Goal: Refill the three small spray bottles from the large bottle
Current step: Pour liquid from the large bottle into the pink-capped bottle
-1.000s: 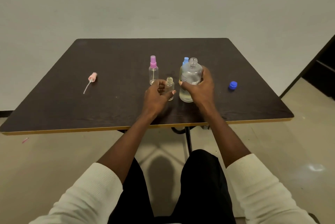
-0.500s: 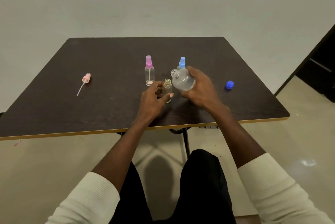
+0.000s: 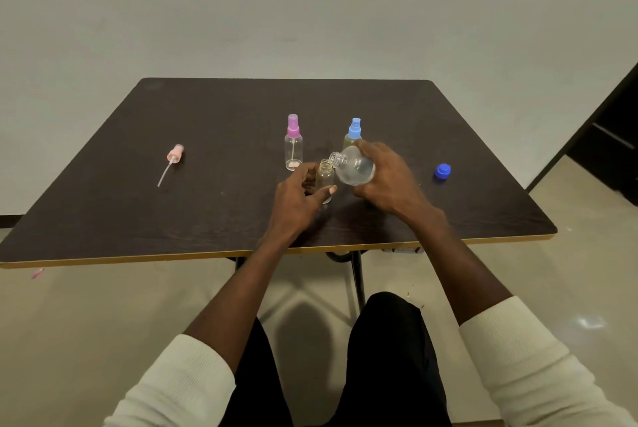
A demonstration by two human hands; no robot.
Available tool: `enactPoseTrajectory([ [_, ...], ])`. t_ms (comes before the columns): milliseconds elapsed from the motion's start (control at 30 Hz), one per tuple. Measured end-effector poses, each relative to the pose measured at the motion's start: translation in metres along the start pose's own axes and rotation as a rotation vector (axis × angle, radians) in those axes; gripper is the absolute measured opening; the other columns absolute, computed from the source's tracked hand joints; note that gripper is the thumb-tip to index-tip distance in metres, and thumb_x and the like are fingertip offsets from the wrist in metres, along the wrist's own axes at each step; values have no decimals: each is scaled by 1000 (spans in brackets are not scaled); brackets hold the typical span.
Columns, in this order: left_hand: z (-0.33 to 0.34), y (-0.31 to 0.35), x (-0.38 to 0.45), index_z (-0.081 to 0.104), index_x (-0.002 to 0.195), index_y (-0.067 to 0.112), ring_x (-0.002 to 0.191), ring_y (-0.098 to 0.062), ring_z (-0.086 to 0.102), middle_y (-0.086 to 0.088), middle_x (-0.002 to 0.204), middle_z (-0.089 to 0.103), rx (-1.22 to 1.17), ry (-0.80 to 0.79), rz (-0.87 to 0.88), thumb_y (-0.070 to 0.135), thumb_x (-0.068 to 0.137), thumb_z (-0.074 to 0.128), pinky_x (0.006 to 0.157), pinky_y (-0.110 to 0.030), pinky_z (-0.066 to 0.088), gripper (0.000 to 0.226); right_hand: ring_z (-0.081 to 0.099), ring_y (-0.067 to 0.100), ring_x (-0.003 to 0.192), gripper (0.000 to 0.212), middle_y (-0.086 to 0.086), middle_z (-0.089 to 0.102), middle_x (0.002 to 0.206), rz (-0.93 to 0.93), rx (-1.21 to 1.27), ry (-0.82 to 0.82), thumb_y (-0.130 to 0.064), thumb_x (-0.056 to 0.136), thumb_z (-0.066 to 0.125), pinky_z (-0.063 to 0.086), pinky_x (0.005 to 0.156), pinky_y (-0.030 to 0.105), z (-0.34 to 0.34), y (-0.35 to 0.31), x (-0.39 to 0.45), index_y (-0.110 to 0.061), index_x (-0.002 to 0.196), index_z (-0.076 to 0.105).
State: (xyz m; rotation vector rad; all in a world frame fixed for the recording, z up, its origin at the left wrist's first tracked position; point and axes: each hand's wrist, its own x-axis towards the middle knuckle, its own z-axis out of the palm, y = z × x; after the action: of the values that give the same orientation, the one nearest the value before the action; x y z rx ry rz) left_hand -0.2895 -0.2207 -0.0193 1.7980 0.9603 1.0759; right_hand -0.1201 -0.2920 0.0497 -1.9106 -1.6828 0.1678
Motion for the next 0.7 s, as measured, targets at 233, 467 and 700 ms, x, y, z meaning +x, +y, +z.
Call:
enactPoseTrajectory([
  [233,0,2,0,65,114,24,91,-11,70,5,100,74,-14,6,10,24,81,81,85,-38,59,36,47,23,122,83,6,49,138,14,-48,-3,-21,71,81,38,97,32,1,3,3,-17,144,41],
  [467,0,1,0,66,115,25,91,-12,70,4,100,73,-12,1,8,25,81,82,84,-39,59,37,48,25,122,81,7,49,137,-12,-49,-5,-18,70,80,40,99,37,-3,1,4,-18,142,43],
  [700,0,2,-1,66,117,26,90,-15,70,1,99,73,-39,2,12,23,81,82,83,-35,59,39,49,25,121,81,7,51,136,-30,-55,-4,-19,70,80,41,102,41,-4,0,5,-18,142,43],
])
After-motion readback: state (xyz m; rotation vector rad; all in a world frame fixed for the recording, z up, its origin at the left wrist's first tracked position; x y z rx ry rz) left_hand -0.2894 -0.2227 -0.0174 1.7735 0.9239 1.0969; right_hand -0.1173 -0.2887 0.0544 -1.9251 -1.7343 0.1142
